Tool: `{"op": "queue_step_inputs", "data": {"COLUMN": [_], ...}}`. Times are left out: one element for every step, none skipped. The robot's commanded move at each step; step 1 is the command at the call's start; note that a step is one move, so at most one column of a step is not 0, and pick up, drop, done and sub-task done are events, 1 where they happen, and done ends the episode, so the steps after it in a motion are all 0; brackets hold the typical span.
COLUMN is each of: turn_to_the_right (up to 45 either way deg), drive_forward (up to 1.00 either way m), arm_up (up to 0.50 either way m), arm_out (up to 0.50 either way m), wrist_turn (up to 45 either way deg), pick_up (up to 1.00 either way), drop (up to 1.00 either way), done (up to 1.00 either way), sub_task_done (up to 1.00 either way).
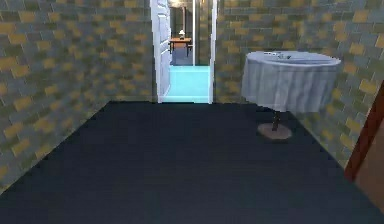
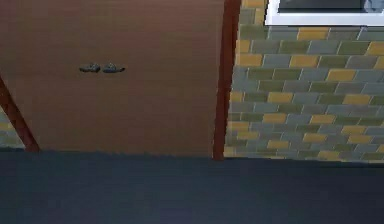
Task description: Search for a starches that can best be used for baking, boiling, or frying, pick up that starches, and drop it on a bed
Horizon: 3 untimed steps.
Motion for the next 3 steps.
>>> {"op": "queue_step_inputs", "data": {"turn_to_the_right": [0.0, 0.0, 0.0], "drive_forward": [1.0, 1.0, 1.0], "arm_up": [0.0, 0.0, 0.0], "arm_out": [0.0, 0.0, 0.0], "wrist_turn": [0.0, 0.0, 0.0], "pick_up": [0.0, 0.0, 0.0], "drop": [0.0, 0.0, 0.0], "done": [0.0, 0.0, 0.0], "sub_task_done": [0.0, 0.0, 0.0]}}
